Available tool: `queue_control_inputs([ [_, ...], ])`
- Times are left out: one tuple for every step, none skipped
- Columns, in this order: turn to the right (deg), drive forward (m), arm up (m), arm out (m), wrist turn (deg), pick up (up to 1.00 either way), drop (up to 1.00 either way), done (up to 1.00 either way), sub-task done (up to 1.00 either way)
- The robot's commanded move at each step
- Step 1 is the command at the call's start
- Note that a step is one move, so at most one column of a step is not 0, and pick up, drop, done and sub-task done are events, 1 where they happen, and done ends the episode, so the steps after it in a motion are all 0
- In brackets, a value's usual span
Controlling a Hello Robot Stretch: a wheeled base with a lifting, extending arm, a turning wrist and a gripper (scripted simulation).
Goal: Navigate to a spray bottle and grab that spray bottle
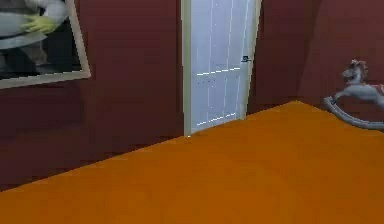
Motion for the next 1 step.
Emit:
queue_control_inputs([
  [45.0, 0.00, 0.00, 0.00, 0.0, 0.00, 0.00, 0.00, 0.00],
])
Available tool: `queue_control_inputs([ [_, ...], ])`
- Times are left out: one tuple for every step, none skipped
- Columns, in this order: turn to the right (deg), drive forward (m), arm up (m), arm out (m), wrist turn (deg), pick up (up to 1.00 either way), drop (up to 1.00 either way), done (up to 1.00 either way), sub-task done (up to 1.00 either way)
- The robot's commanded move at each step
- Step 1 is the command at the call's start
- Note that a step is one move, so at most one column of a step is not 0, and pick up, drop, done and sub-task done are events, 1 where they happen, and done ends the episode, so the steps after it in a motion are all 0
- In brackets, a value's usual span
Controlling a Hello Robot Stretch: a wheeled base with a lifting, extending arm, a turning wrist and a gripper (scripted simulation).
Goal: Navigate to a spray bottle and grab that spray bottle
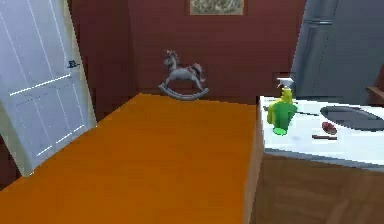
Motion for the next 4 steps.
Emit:
queue_control_inputs([
  [12.0, 0.00, 0.00, 0.00, 0.0, 0.00, 0.00, 0.00, 0.00],
  [0.0, 0.25, 0.00, 0.00, 0.0, 0.00, 0.00, 0.00, 0.00],
  [-45.0, 0.00, 0.00, 0.00, 0.0, 0.00, 0.00, 0.00, 0.00],
  [-24.0, 0.00, 0.00, 0.00, 0.0, 0.00, 0.00, 0.00, 0.00],
])
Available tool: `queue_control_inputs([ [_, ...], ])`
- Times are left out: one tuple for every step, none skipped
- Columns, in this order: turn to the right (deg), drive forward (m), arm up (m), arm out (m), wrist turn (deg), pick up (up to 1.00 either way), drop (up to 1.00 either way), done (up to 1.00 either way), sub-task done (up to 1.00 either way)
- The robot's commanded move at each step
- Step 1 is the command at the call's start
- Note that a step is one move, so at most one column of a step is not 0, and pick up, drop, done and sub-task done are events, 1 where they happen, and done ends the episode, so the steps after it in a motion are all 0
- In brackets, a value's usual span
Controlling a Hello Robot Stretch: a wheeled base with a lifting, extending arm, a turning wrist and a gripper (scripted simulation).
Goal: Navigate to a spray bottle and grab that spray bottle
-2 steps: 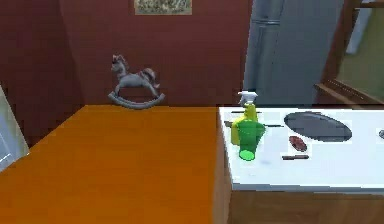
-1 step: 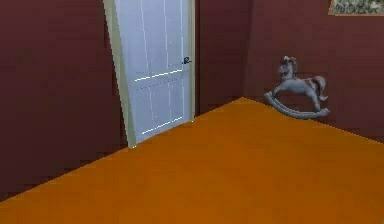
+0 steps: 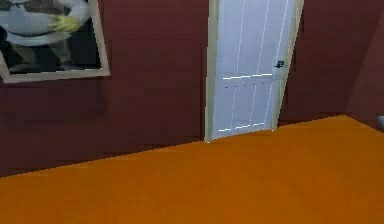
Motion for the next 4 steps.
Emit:
queue_control_inputs([
  [0.0, 0.00, 0.50, 0.00, 0.0, 0.00, 0.00, 0.00, 0.00],
  [0.0, 0.00, 0.38, 0.00, 0.0, 0.00, 0.00, 0.00, 0.00],
  [0.0, 0.00, 0.00, 0.48, 0.0, 0.00, 0.00, 0.00, 0.00],
  [0.0, 0.00, 0.00, 0.00, 45.0, 0.00, 0.00, 0.00, 0.00],
])
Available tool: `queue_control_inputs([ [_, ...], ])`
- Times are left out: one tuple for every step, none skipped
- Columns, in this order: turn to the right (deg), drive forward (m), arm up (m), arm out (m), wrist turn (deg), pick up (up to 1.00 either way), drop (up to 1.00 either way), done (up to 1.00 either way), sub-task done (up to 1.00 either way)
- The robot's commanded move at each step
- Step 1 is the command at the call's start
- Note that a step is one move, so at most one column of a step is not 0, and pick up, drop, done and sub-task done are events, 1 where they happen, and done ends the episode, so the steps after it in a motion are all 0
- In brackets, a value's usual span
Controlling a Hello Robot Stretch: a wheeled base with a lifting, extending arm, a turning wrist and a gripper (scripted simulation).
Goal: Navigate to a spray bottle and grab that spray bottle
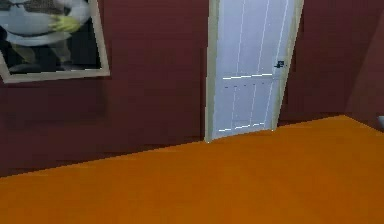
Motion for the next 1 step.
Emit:
queue_control_inputs([
  [0.0, 0.00, 0.00, 0.00, 45.0, 0.00, 0.00, 0.00, 0.00],
])
